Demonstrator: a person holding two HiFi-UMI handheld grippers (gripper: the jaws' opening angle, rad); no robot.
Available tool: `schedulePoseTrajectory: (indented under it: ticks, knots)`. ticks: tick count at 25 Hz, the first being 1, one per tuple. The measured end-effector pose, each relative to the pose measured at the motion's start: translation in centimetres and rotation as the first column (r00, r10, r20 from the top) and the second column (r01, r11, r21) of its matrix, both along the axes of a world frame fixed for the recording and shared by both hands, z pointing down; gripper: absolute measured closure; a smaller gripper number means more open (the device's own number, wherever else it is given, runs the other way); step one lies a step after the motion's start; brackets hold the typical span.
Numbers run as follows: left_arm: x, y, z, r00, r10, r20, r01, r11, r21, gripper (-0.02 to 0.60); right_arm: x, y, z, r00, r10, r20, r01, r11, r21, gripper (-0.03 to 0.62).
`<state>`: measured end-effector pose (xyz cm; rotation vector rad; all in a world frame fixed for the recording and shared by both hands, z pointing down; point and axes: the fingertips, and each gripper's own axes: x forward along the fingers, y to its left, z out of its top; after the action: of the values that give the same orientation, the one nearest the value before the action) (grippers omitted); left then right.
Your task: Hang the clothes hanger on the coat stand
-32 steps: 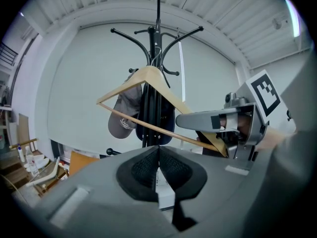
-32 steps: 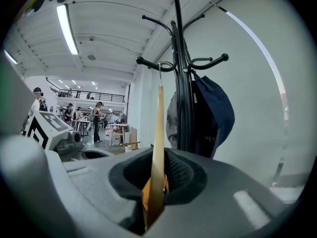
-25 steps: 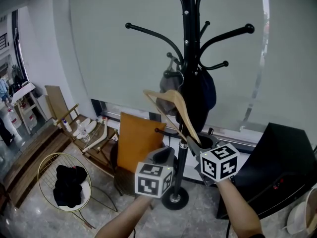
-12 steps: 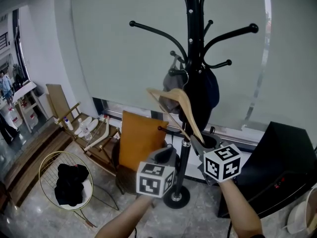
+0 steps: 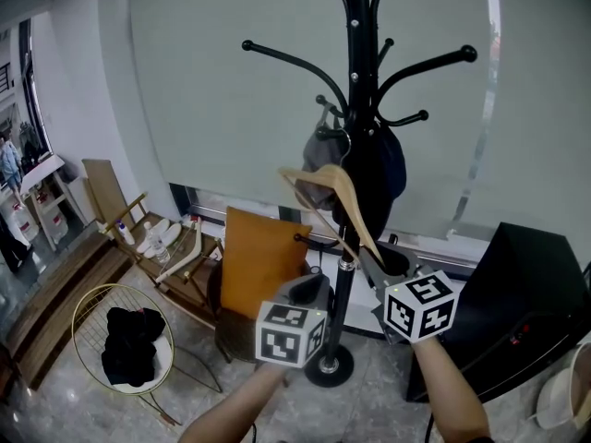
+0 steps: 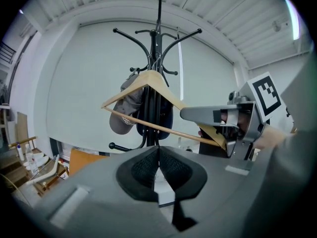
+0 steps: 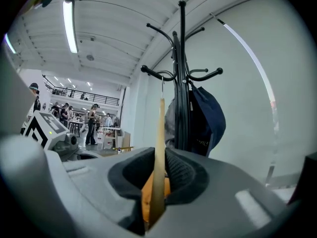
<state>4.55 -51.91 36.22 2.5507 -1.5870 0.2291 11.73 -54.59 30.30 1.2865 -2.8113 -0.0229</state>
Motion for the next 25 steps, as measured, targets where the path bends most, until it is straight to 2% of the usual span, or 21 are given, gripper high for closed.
schedulePoseTrajectory:
  ticks: [8, 25]
  knots:
    - [1.0, 1.4, -0.2, 0.999, 0.047, -0.004, -0.047, 0.999, 0.002, 0.577, 1.1, 2.2, -1.3, 0.998, 0.054, 0.008, -0.054, 0.998, 0.037, 0.52]
    - [3.0, 4.0, -0.5, 0.989, 0.147, -0.025, -0.147, 0.989, 0.005, 0.577, 3.0, 6.1, -0.7, 0.985, 0.172, 0.009, -0.172, 0.985, 0.028, 0.513]
